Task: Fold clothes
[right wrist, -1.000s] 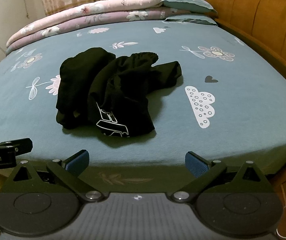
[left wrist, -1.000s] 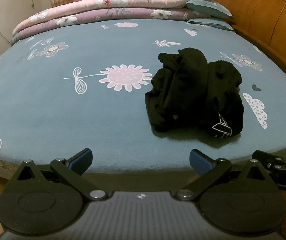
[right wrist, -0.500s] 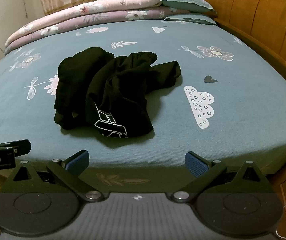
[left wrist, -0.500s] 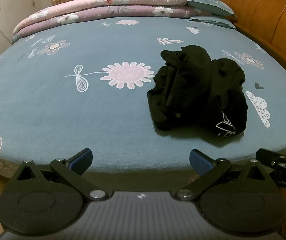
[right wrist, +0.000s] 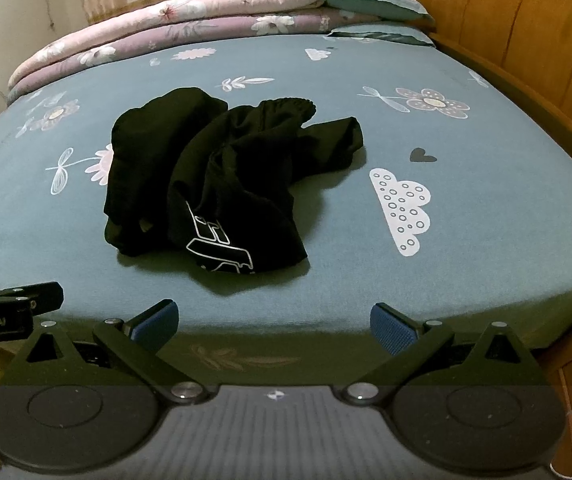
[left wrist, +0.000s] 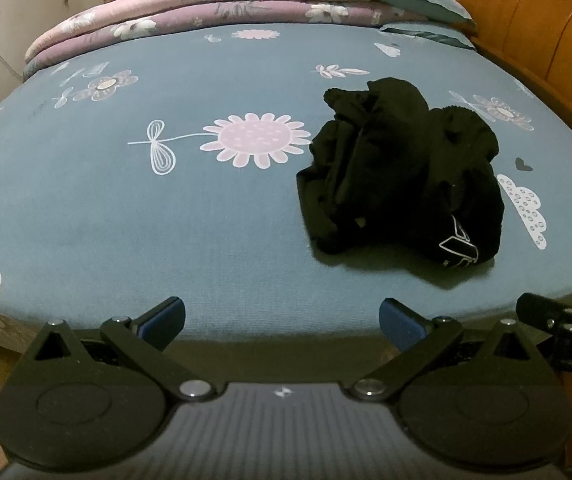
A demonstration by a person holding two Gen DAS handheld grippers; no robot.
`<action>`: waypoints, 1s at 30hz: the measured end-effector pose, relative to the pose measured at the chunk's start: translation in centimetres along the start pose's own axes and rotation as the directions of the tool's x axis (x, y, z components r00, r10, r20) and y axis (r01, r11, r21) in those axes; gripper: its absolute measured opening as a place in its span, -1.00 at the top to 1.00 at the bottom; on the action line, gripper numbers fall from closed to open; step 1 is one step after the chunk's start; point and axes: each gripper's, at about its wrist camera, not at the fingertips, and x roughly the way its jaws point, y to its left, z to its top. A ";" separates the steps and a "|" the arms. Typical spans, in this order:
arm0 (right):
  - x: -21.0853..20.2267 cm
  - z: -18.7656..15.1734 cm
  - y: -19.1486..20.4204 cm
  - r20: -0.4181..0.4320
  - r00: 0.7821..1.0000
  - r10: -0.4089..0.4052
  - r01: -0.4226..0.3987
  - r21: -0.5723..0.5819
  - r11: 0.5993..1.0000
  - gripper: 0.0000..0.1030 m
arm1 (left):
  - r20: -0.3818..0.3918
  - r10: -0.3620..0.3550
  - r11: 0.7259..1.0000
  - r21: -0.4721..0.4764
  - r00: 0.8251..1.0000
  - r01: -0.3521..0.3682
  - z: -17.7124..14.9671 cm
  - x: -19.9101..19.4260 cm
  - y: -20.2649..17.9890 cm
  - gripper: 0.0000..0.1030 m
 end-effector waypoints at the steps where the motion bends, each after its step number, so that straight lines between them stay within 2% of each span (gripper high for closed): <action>1: 0.0 0.0 0.0 -0.001 1.000 0.000 0.000 0.000 1.000 -1.00 | -0.001 -0.001 1.000 0.000 1.000 0.001 0.0 0.0 0.0 -0.99; 30: 0.9 0.5 0.0 -0.011 1.000 -0.011 0.011 -0.012 1.000 -1.00 | -0.027 -0.006 1.000 -0.005 1.000 0.006 0.4 1.0 -0.2 -0.99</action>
